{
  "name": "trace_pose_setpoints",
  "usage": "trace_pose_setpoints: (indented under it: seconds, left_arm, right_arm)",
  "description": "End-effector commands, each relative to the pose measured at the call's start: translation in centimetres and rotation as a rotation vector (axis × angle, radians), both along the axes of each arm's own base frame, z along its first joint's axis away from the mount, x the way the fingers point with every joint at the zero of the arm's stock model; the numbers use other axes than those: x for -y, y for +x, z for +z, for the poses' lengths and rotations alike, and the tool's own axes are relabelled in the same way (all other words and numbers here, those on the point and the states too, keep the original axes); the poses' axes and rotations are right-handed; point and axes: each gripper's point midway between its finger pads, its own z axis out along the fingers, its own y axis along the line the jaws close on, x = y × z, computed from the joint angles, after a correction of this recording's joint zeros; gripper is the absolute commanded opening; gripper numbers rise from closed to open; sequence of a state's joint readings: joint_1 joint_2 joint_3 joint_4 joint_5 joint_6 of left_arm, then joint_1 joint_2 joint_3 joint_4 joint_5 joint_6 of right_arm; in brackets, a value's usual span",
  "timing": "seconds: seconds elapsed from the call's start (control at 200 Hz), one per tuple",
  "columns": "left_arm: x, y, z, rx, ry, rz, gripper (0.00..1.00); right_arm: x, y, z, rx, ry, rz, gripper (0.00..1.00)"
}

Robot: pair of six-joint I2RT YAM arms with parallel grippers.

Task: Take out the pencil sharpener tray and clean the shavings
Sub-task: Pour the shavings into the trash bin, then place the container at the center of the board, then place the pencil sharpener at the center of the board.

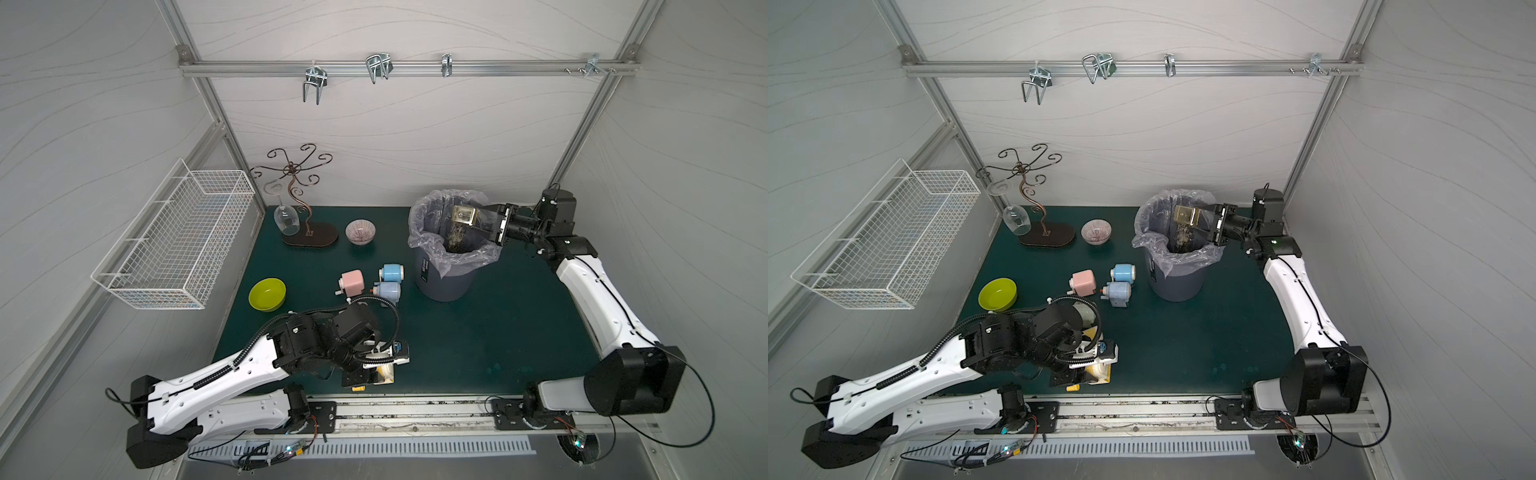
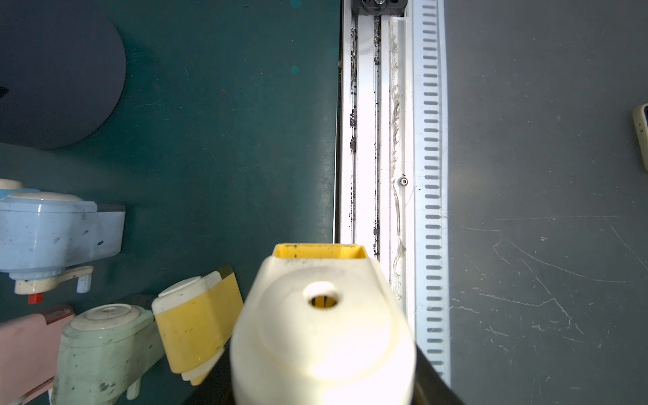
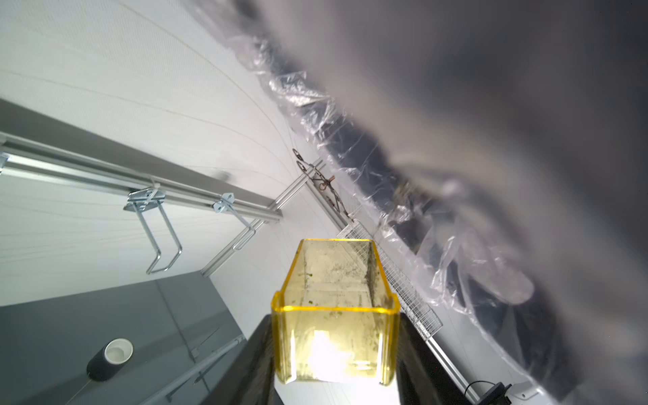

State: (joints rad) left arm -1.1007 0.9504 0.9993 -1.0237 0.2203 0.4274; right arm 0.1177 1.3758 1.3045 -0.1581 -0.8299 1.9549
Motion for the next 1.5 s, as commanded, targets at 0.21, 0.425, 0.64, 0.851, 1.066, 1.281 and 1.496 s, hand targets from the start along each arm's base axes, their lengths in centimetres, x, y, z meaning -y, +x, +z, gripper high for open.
trace_pose_setpoints:
  seconds: [0.21, 0.425, 0.64, 0.851, 1.066, 1.281, 1.496]
  left_arm:
    - [1.2, 0.3, 0.8, 0.026, -0.050, -0.025, 0.00]
    - [1.3, 0.7, 0.6, 0.052, -0.053, -0.031, 0.00]
    - [1.9, 1.2, 0.1, 0.058, -0.036, -0.030, 0.00]
    - [3.0, 2.2, -0.4, 0.084, -0.019, -0.034, 0.00]
    - [4.5, 4.5, -0.7, 0.071, 0.016, 0.016, 0.00]
    - [6.0, 8.7, -1.1, 0.120, 0.028, 0.164, 0.00]
    - [6.0, 11.5, -3.7, 0.128, 0.157, 0.269, 0.00]
  right_arm:
    - [-1.8, -0.7, 1.5, 0.071, 0.135, 0.122, 0.00]
    - [-1.4, -2.1, 1.4, 0.108, 0.114, 0.184, 0.00]
    - [-1.1, -2.1, 2.8, 0.190, 0.111, 0.125, 0.00]
    - [0.1, -2.6, 2.9, 0.340, -0.105, 0.139, 0.00]
    - [3.7, -2.7, 3.6, 0.650, -0.440, 0.086, 0.00]
    - [7.6, -3.4, 3.9, 0.850, -0.858, -0.081, 0.00]
    - [16.6, -4.4, -1.2, 0.815, -1.420, -0.497, 0.00]
